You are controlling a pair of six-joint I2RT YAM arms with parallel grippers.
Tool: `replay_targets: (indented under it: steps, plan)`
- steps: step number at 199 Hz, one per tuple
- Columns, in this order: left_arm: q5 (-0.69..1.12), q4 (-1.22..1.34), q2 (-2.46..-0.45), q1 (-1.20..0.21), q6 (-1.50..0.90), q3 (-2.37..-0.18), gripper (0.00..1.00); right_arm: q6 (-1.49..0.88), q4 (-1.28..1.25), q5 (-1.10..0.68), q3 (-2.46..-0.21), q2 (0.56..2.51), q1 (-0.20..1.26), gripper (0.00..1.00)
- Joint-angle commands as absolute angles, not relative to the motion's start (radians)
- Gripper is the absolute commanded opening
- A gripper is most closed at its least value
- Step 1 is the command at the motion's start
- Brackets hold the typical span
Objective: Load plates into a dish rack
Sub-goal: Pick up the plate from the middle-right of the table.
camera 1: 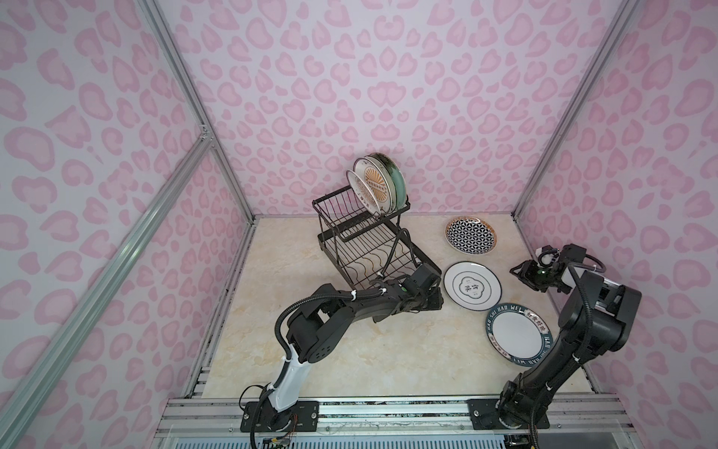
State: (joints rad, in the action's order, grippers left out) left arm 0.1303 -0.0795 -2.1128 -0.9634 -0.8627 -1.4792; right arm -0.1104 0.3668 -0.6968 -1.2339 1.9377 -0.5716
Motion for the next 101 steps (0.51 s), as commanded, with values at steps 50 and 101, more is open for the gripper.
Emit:
replay_targets:
  steps: [50,101]
  plan:
    - [0.146,-0.035,-2.149,-0.963,-0.89,-1.517,0.37,-0.074,0.383,-0.837,-1.255,2.007,-0.583,0.46]
    - [0.149,0.006,-2.189,-0.964,-0.908,-1.54,0.37,-0.033,0.43,-0.849,-1.308,2.071,-0.532,0.45]
